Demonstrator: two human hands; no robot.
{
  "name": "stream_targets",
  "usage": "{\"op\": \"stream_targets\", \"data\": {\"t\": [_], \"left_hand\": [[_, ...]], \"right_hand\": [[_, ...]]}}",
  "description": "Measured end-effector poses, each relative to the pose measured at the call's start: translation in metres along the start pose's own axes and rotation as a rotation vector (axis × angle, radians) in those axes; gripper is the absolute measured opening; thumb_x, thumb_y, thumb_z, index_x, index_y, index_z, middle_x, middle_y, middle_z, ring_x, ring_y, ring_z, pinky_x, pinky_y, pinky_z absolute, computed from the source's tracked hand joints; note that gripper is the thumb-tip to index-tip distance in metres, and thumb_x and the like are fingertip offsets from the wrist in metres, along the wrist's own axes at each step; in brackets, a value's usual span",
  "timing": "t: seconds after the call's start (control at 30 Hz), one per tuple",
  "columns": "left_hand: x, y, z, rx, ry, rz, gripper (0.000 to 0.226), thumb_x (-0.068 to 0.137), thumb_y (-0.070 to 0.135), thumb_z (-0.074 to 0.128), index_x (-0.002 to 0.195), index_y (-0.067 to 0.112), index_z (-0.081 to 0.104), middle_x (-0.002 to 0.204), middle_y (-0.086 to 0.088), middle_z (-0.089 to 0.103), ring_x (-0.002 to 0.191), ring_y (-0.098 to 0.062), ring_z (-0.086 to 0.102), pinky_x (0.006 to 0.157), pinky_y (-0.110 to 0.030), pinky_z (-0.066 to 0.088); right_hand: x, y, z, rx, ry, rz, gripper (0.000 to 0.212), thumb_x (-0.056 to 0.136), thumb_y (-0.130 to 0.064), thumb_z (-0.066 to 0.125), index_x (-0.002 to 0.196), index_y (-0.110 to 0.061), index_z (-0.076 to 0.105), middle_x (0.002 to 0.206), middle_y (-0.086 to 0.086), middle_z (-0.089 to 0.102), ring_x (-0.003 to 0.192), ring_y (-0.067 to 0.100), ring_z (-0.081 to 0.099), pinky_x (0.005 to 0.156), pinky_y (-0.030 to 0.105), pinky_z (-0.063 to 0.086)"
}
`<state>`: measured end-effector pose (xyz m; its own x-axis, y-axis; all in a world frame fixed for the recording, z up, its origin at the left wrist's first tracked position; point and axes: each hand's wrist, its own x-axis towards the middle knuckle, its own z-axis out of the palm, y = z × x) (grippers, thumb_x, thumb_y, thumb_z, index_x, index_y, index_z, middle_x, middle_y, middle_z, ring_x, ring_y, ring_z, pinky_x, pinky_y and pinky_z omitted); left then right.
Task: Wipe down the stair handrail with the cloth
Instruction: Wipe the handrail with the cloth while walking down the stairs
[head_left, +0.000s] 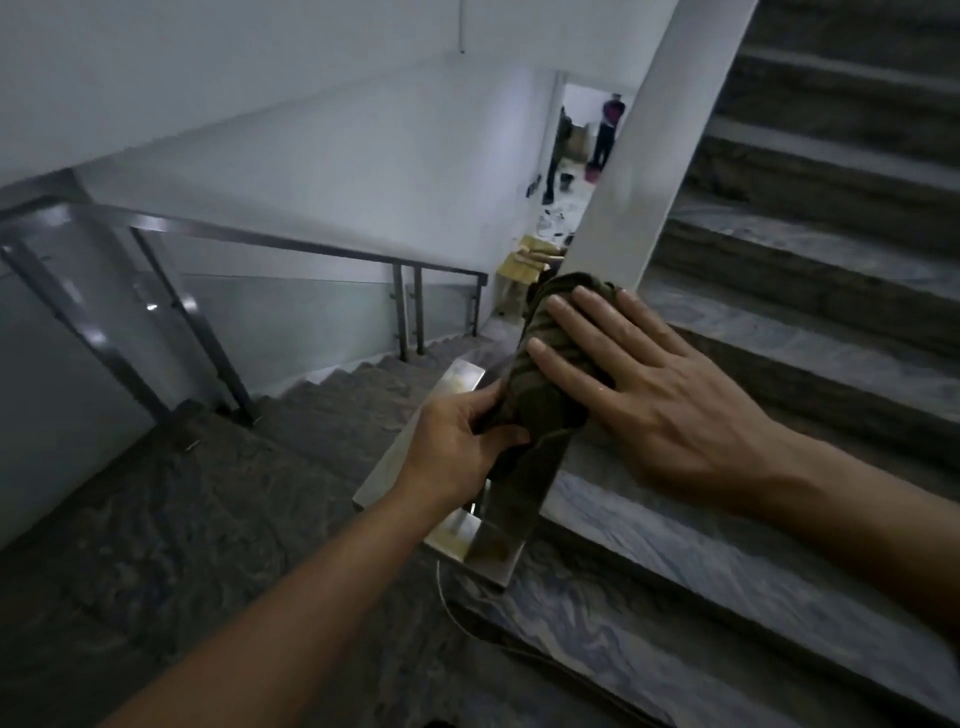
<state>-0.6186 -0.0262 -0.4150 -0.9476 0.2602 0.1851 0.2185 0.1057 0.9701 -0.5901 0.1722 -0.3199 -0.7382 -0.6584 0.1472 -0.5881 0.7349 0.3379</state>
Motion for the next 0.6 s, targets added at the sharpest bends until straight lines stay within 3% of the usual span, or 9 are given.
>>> {"op": "stream_targets", "data": {"t": [0.1,0.23,0.4,0.5,0.6], "left_hand": [[-0.003,-0.007,0.000,0.030,-0.011,0.101,0.041,0.083,0.005,0.068,0.123,0.009,0.062,0.112,-0.002,0.071,0.105,-0.012,0.067,0.090,-0.038,0.056],[-0.009,-0.017,0.003,0.228,0.031,0.383,0.045,0.086,0.000,0.063,0.130,-0.001,0.053,0.117,-0.005,0.066,0.105,-0.006,0.062,0.090,-0.016,0.051],[0.007,-0.045,-0.009,0.294,-0.144,0.578,0.054,0.089,0.002,0.059,0.136,-0.012,0.037,0.137,-0.025,0.052,0.123,-0.029,0.056,0.096,-0.043,0.051],[0.018,-0.061,-0.012,0.274,-0.208,0.737,0.057,0.088,-0.002,0.058,0.136,-0.017,0.031,0.141,-0.031,0.044,0.129,-0.033,0.049,0.102,-0.041,0.047],[0.023,-0.078,-0.016,0.188,-0.252,0.874,0.057,0.089,-0.006,0.055,0.138,-0.011,0.026,0.144,-0.031,0.037,0.136,-0.030,0.041,0.110,-0.034,0.040]], "right_hand": [[-0.003,-0.021,0.005,-0.001,0.041,0.090,0.072,0.086,-0.014,0.038,0.151,-0.018,0.008,0.158,0.020,0.005,0.147,0.033,-0.003,0.119,0.051,0.006],[-0.003,-0.046,0.022,0.007,0.192,0.252,0.057,0.094,-0.008,0.040,0.148,-0.011,0.022,0.155,0.023,0.015,0.145,0.038,0.008,0.117,0.054,0.017],[0.003,-0.068,0.039,0.029,0.345,0.440,0.047,0.096,-0.001,0.031,0.143,-0.006,0.034,0.151,0.027,0.021,0.143,0.043,0.015,0.114,0.054,0.027],[0.007,-0.087,0.057,-0.011,0.430,0.550,0.043,0.098,-0.001,0.035,0.141,-0.003,0.034,0.149,0.027,0.020,0.141,0.049,0.014,0.113,0.050,0.031],[0.007,-0.114,0.085,-0.114,0.460,0.633,0.043,0.096,0.002,0.039,0.139,0.003,0.034,0.153,0.022,0.009,0.139,0.053,0.011,0.118,0.045,0.019]]}}
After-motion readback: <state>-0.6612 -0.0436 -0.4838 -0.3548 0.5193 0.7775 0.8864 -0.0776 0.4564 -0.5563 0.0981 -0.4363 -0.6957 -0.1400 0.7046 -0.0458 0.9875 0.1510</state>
